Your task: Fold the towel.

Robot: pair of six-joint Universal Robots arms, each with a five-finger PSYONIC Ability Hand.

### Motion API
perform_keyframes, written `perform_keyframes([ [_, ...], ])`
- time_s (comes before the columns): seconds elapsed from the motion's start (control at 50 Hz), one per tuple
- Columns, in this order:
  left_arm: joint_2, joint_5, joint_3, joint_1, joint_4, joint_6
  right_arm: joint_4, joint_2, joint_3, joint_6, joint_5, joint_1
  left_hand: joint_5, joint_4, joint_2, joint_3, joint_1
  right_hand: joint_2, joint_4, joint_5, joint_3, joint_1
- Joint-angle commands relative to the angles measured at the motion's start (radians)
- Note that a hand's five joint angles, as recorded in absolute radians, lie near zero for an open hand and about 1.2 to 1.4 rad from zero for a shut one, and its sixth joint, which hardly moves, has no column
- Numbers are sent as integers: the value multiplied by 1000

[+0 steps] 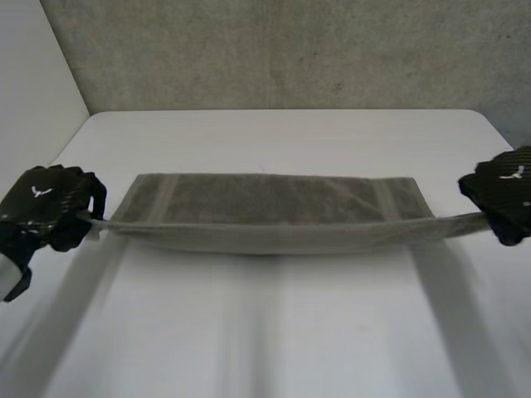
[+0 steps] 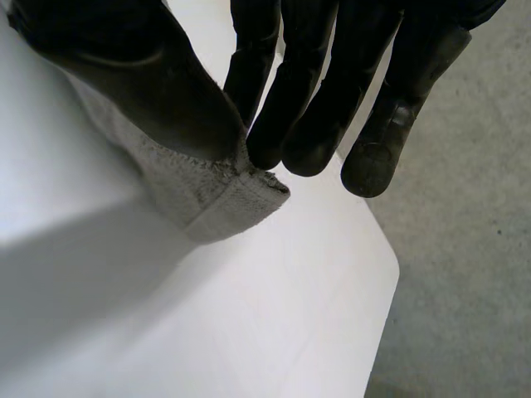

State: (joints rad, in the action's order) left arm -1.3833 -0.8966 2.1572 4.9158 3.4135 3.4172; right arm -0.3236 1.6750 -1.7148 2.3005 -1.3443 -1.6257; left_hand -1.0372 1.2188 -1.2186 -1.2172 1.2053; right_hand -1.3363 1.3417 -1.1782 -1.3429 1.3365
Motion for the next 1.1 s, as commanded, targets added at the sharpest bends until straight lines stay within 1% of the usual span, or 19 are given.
perform_keyframes([
  [0.02,29,94,6,48,-135,5,-89,5,37,-96,88,104,-185,178,-178,-179,191,-60,55,-44,-53,60],
  [0.06,17,94,6,47,-122,5,-88,-18,49,-96,103,107,-185,178,-178,-179,191,-60,55,-44,-53,60],
  [0.16,-131,82,-23,13,12,2,-48,-265,158,-46,84,86,-185,178,-178,-179,191,-60,55,-44,-53,60],
  [0.2,-256,33,-97,-79,120,-7,-31,-309,191,-26,65,61,-185,178,-178,-179,191,-60,55,-44,-53,60],
  [0.22,-257,33,-97,-79,121,-7,-31,-310,192,-26,65,61,-185,178,-178,-179,191,-60,55,-44,-53,60],
  [0.26,-395,-68,-183,-166,194,-3,17,-415,271,11,13,-2,-185,178,-178,-179,191,-60,55,-44,-53,60],
  [0.32,-459,-127,-241,-196,213,-1,73,-513,346,36,-50,-42,-185,178,-178,-179,191,-60,55,-44,-53,60],
  [0.34,-530,-189,-310,-223,220,-1,74,-514,347,36,-50,-42,-185,178,-178,-179,191,-60,55,-44,-53,60],
  [0.36,-531,-189,-310,-223,221,-1,102,-546,375,46,-70,-52,-185,178,-178,-179,191,-60,55,-44,-53,60],
  [0.4,-650,-273,-440,-252,228,-6,144,-577,403,63,-88,-60,-185,178,-178,-179,191,-60,55,-44,-53,60],
  [0.54,-815,-341,-655,-324,228,-4,331,-718,550,134,-150,-117,-185,178,-178,-179,191,-60,55,-44,-53,60],
  [0.68,-921,-381,-795,-358,228,-1,390,-822,663,132,-211,-157,-185,178,-178,-179,191,-60,55,-44,-53,60],
  [0.7,-940,-381,-821,-369,224,-1,393,-843,685,129,-226,-167,364,-371,371,370,-358,427,-433,444,434,-428],
  [0.72,-941,-381,-821,-369,224,-1,393,-844,686,129,-226,-167,370,-377,377,375,-363,432,-438,449,439,-432],
  [0.74,-948,-383,-827,-375,221,0,390,-863,701,129,-242,-177,832,-839,839,838,-826,996,-1001,1012,1003,-996],
  [0.76,-950,-386,-826,-381,221,-1,388,-877,708,129,-259,-184,1037,-1044,1044,1043,-1031,1162,-1167,1178,1168,-1162],
  [0.94,-921,-384,-774,-384,213,-1,383,-814,640,152,-285,-197,1037,-1044,1044,1043,-1031,1162,-1167,1178,1168,-1162],
  [1.06,-838,-384,-695,-383,213,-6,394,-652,471,168,-274,-195,1037,-1044,1044,1043,-1031,1162,-1167,1178,1168,-1162],
  [1.1,-748,-383,-618,-381,211,-12,396,-566,376,168,-269,-192,1037,-1044,1044,1043,-1031,1162,-1167,1178,1168,-1162],
])
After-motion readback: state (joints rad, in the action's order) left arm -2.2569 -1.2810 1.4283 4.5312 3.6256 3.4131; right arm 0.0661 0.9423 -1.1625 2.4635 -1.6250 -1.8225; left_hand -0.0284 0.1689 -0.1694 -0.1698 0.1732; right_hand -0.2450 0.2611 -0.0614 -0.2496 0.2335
